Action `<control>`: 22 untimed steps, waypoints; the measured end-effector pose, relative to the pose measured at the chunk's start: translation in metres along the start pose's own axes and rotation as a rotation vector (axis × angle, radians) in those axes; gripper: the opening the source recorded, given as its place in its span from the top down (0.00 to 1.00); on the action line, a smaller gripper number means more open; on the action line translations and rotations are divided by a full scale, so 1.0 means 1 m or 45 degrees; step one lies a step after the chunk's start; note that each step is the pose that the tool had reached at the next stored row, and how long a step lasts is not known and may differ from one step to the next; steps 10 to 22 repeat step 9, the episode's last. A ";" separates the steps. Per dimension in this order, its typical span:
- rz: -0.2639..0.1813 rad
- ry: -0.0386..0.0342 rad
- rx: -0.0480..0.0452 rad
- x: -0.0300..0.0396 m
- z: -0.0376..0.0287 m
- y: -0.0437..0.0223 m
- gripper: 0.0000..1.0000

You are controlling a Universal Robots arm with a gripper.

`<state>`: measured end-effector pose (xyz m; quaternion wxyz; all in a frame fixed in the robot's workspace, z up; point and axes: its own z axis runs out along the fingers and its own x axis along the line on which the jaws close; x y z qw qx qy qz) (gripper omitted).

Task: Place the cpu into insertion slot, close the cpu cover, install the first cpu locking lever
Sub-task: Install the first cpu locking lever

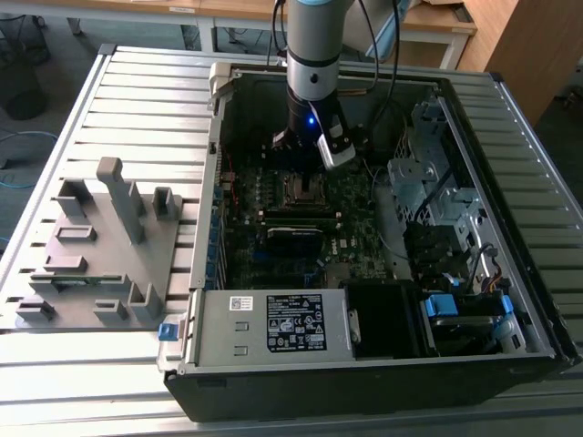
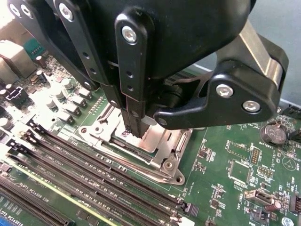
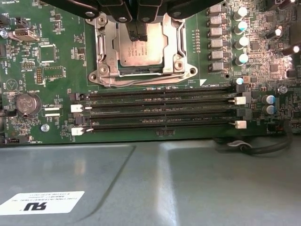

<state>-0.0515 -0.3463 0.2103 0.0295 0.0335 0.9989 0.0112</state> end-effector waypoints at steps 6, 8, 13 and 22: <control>0.000 0.0000 0.000 -0.0002 -0.0022 0.0001 0.90; 0.000 0.0000 0.000 -0.0002 -0.0026 0.0001 0.90; 0.000 0.0000 0.000 -0.0002 -0.0026 0.0001 0.90; 0.000 0.0000 0.000 -0.0002 -0.0026 0.0001 0.90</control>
